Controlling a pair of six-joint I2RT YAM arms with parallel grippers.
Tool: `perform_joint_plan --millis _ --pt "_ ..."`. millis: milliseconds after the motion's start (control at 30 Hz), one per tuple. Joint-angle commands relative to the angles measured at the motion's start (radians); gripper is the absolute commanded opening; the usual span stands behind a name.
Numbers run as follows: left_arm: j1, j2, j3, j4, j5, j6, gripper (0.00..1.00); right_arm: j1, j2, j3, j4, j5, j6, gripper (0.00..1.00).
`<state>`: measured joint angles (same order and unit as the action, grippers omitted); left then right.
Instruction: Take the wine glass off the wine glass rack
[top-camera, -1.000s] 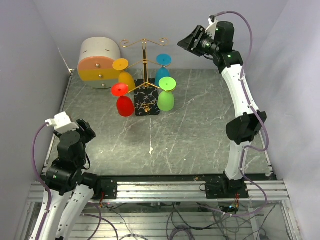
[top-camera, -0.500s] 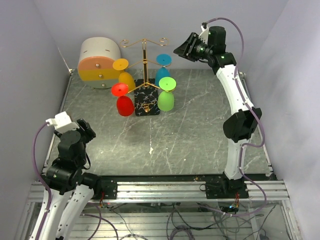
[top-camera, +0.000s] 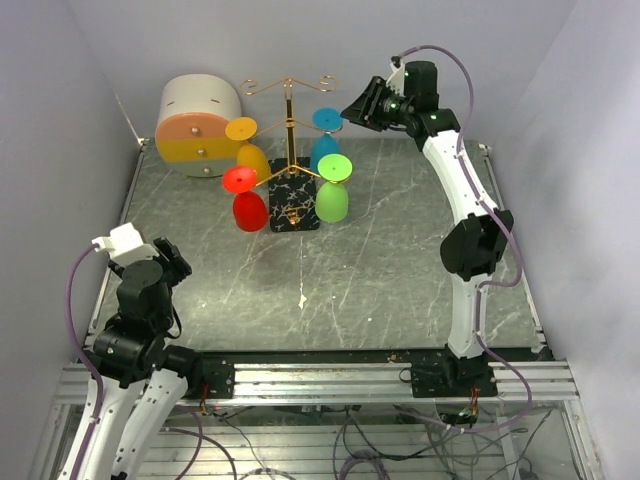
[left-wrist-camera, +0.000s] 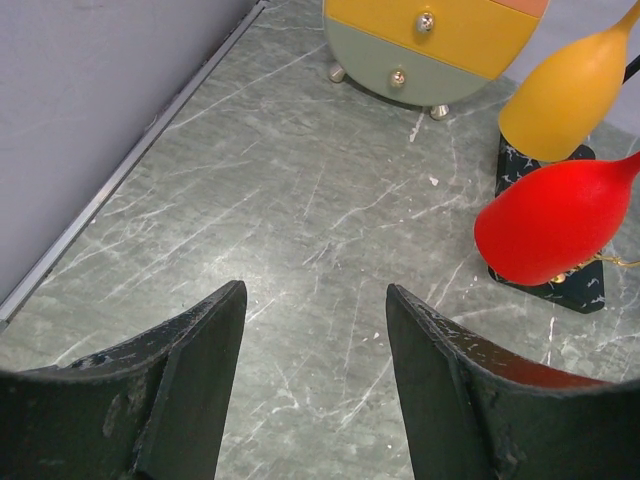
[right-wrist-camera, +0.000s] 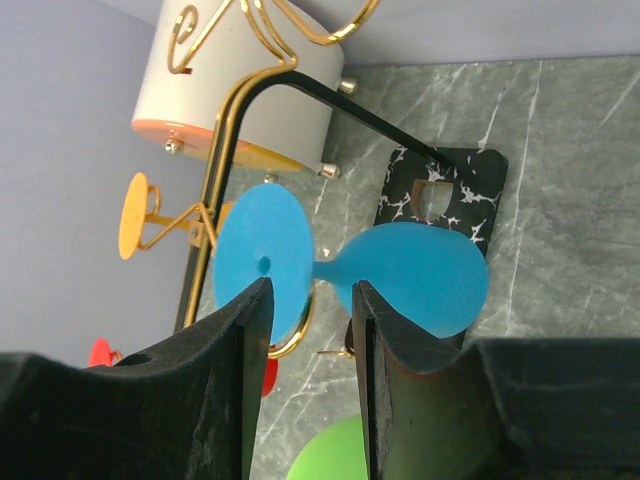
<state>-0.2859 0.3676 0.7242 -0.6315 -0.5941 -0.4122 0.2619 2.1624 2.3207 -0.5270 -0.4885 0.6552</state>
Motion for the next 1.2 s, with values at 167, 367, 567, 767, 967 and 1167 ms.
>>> perform_joint_plan --millis 167,367,567,767,967,1167 --pt "-0.009 0.005 0.018 0.002 -0.023 -0.01 0.69 0.009 0.031 0.014 0.014 -0.015 -0.019 0.36" --pt "-0.009 0.006 0.018 0.003 -0.023 -0.01 0.69 0.01 0.035 0.026 0.012 -0.003 -0.026 0.36" --pt "-0.009 0.007 0.018 0.001 -0.024 -0.011 0.69 0.019 0.04 0.032 0.013 0.004 -0.035 0.35" --pt "-0.008 0.008 0.018 0.0 -0.027 -0.013 0.69 0.029 0.05 0.049 0.017 0.009 -0.044 0.35" --pt "-0.009 0.008 0.018 0.0 -0.027 -0.012 0.69 0.043 0.045 0.06 0.018 0.029 -0.06 0.35" --pt "-0.009 0.008 0.019 0.0 -0.029 -0.013 0.69 0.054 0.034 0.052 0.023 0.04 -0.072 0.34"
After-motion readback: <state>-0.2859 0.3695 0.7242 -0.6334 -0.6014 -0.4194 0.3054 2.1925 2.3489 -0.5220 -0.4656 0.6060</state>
